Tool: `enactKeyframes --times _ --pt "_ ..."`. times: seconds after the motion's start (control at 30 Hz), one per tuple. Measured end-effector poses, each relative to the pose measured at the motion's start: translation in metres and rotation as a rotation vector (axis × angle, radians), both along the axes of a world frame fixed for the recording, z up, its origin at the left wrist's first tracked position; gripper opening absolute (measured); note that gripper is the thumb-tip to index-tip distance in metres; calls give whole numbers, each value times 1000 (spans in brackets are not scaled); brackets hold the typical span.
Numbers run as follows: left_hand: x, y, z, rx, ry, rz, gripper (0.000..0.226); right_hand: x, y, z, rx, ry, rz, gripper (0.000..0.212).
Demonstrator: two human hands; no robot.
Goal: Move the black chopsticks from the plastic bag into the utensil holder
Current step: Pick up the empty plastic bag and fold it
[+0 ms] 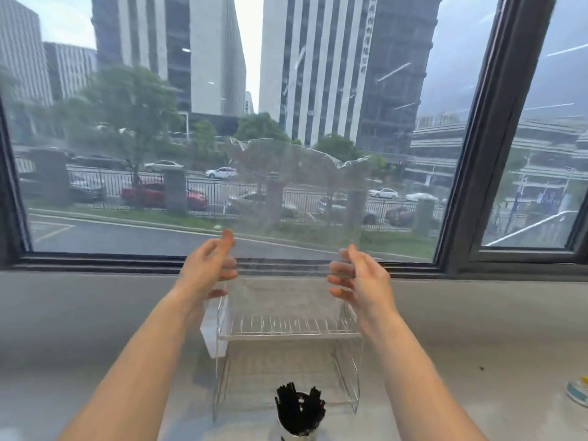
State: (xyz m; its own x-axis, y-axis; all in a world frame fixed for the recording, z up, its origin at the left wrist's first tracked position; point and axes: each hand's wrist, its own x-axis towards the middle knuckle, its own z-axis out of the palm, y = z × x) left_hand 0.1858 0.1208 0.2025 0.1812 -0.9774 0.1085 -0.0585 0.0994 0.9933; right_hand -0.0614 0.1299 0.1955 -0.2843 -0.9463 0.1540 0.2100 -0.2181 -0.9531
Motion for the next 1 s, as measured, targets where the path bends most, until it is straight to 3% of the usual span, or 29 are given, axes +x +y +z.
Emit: enactKeyframes --times 0.17,0.3,0.47,0.57,0.67,0.77,0.87,1.0 --pt "28 19 2 4 79 19 54 19 13 5 -14 1 34 30" --pt "36 22 2 -86 209 129 35 25 18 10 24 -55 -9 28" --pt "41 20 -6 -148 271 205 21 32 23 12 54 -244 -47 20" --pt "43 20 -13 -165 396 213 45 33 26 14 82 -346 -25 17" --pt "41 25 -19 -159 468 187 67 32 30 9 100 -377 44 44" --pt "39 30 -26 -123 560 138 67 35 32 1 129 -399 75 66" --pt "42 31 -36 -53 558 53 56 35 37 -5 134 -323 47 60" --pt "41 33 -43 -50 404 -10 35 31 44 -15 141 -266 92 37"
